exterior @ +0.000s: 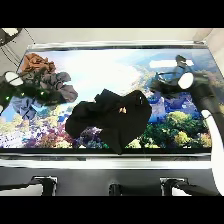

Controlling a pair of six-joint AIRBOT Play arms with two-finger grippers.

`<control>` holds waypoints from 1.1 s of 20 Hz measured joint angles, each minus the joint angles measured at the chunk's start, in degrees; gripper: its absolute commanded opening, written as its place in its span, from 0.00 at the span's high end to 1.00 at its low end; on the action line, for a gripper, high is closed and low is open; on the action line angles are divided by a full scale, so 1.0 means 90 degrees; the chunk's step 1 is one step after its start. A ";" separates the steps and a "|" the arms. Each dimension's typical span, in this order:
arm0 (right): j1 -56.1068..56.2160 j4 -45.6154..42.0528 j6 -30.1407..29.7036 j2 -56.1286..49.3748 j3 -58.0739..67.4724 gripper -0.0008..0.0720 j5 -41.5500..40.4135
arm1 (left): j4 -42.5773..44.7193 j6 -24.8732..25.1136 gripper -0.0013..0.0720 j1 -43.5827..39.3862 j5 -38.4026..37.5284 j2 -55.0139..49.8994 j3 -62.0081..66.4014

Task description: Fold the shirts.

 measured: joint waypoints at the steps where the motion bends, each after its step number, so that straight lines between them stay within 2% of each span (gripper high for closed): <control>1: -0.0231 0.0053 -0.0223 0.0027 -0.0056 0.22 0.0393 | 0.0000 0.0017 0.28 0.0087 -0.0019 0.0185 -0.0498; 5: -0.0663 0.0240 -0.0879 0.0061 -0.0493 0.22 0.1532 | -0.0481 0.0352 0.28 0.0155 0.0483 0.0750 -0.2601; 10: -0.0758 0.0690 -0.1202 0.0066 -0.1098 0.22 0.1897 | -0.0957 0.0559 0.29 -0.0216 0.1511 0.0806 -0.3762; 13: -0.0763 0.0831 -0.1299 0.0066 -0.1345 0.22 0.1916 | -0.1146 0.0576 0.58 -0.0415 0.1921 0.0726 -0.3927; 15: -0.0770 0.0920 -0.1331 0.0068 -0.1528 0.22 0.1868 | -0.1122 0.0554 0.87 -0.0476 0.2171 0.0695 -0.3993; 16: -0.0772 0.0979 -0.1348 0.0068 -0.1642 0.22 0.1792 | -0.1122 0.0551 0.93 -0.0491 0.2307 0.0682 -0.4010; 22: -0.0641 0.2215 -0.1608 -0.0148 -0.2543 0.22 0.0763 | -0.1117 0.0505 0.93 -0.0495 0.2569 0.0760 -0.4053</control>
